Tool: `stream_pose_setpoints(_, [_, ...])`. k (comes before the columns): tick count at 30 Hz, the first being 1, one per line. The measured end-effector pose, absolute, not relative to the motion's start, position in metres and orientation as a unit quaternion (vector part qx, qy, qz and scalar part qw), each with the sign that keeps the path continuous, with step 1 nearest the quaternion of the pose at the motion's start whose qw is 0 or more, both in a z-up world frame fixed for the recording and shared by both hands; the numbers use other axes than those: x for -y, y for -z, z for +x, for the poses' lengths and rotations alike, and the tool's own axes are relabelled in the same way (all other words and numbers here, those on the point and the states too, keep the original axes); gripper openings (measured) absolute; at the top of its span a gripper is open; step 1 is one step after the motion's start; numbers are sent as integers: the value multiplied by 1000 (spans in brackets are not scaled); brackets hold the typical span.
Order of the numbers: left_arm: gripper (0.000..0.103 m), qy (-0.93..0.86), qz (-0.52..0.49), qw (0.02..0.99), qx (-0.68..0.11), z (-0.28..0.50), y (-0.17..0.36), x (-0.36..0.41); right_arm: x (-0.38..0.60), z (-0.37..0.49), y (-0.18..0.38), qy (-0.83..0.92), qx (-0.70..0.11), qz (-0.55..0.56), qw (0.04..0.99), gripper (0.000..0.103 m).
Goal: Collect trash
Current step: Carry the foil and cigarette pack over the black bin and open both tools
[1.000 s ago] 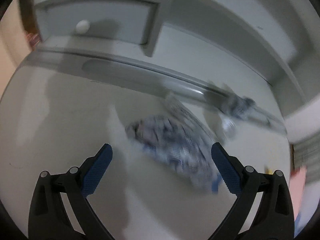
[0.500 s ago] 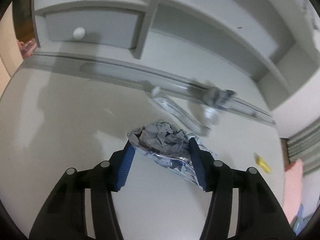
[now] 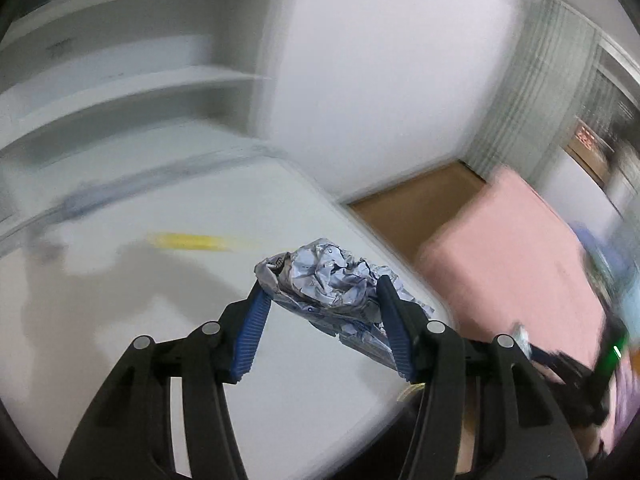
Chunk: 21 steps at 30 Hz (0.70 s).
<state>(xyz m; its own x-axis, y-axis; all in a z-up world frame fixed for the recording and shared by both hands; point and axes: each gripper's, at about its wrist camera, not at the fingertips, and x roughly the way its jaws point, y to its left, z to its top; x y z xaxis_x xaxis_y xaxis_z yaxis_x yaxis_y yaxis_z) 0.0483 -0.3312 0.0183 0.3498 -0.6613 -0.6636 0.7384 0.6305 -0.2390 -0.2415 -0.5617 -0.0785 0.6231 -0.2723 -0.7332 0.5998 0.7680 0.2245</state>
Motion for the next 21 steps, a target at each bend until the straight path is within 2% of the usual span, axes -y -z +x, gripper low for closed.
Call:
stream_pose_setpoints(6, [53, 555, 122, 726, -388, -72, 33, 461, 617, -346, 125, 381, -345, 298, 805, 60])
stream_pose_setpoints(11, [53, 580, 197, 681, -402, -146, 131, 539, 645, -394, 183, 423, -358, 341, 760, 60])
stream_pose_setpoints(17, [54, 572, 267, 625, -459, -174, 253, 576, 662, -409, 274, 423, -415, 402, 699, 60])
stream_pose_setpoints(21, [54, 559, 290, 602, -491, -174, 289, 580, 663, -404, 302, 413, -436, 412, 685, 60])
